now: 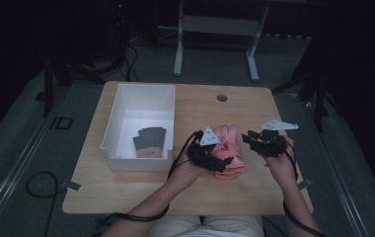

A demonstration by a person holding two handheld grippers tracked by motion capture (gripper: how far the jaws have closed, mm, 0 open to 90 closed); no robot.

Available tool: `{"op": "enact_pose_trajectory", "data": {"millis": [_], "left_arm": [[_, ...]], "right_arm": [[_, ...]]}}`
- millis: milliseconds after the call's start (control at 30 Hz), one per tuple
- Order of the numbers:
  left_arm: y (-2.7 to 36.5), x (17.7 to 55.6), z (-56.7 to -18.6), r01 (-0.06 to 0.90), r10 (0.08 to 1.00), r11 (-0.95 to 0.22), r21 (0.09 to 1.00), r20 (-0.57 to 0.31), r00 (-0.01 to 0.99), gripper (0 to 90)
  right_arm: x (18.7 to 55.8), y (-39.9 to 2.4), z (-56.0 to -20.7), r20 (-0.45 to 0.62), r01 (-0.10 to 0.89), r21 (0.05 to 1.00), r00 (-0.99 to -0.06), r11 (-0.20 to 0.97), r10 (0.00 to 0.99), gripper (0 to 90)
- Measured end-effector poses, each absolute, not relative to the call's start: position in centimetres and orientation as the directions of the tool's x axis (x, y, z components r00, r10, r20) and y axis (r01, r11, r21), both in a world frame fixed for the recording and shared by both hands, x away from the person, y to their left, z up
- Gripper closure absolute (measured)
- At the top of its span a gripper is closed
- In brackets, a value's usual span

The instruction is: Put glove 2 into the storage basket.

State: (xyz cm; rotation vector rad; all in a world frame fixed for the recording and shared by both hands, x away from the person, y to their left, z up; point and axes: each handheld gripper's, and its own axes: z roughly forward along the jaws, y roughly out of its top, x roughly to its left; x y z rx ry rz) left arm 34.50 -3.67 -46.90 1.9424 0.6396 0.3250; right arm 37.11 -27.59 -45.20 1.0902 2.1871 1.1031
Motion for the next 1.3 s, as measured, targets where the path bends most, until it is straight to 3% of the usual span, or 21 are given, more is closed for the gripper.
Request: {"op": "enact_pose_trajectory", "data": {"millis": [233, 367, 633, 667, 833, 1067, 1200, 1300], "left_arm": [[-4.3, 36.7, -46.7, 0.335, 0.649, -0.358, 0.872, -0.026, 0.761, 24.6], [-4.3, 37.9, -47.3, 0.404, 0.650, -0.339, 0.850, -0.099, 0.754, 26.6], [-4.1, 38.7, -48.7, 0.460, 0.684, -0.347, 0.817, -0.115, 0.720, 24.7], [-4.1, 39.1, -49.5, 0.496, 0.721, -0.342, 0.798, -0.115, 0.683, 24.8], [-4.0, 39.9, -51.1, 0.564, 0.728, -0.357, 0.745, -0.157, 0.668, 24.8], [-4.4, 42.0, -54.4, 0.668, 0.692, -0.344, 0.660, -0.303, 0.655, 27.1], [-4.3, 43.2, -55.4, 0.713, 0.642, -0.321, 0.624, -0.410, 0.648, 34.5], [-4.2, 43.6, -55.7, 0.724, 0.602, -0.313, 0.614, -0.462, 0.652, 49.7]], "right_arm": [[38.6, -25.7, -46.1, -0.031, 0.466, 0.798, -0.602, 0.383, 0.798, 59.6], [39.6, -25.1, -47.7, -0.024, 0.512, 0.761, -0.592, 0.399, 0.806, 54.7], [40.9, -25.9, -50.0, -0.005, 0.599, 0.685, -0.565, 0.415, 0.825, 46.5], [40.9, -26.0, -50.3, -0.006, 0.611, 0.668, -0.565, 0.424, 0.825, 50.6], [40.8, -25.8, -50.5, -0.041, 0.603, 0.657, -0.571, 0.453, 0.820, 51.9], [40.9, -25.5, -51.2, -0.011, 0.628, 0.635, -0.573, 0.449, 0.819, 54.4], [41.0, -25.4, -51.7, 0.021, 0.641, 0.628, -0.581, 0.441, 0.814, 61.7], [40.9, -25.4, -51.8, 0.029, 0.638, 0.632, -0.587, 0.440, 0.809, 66.9]]}}
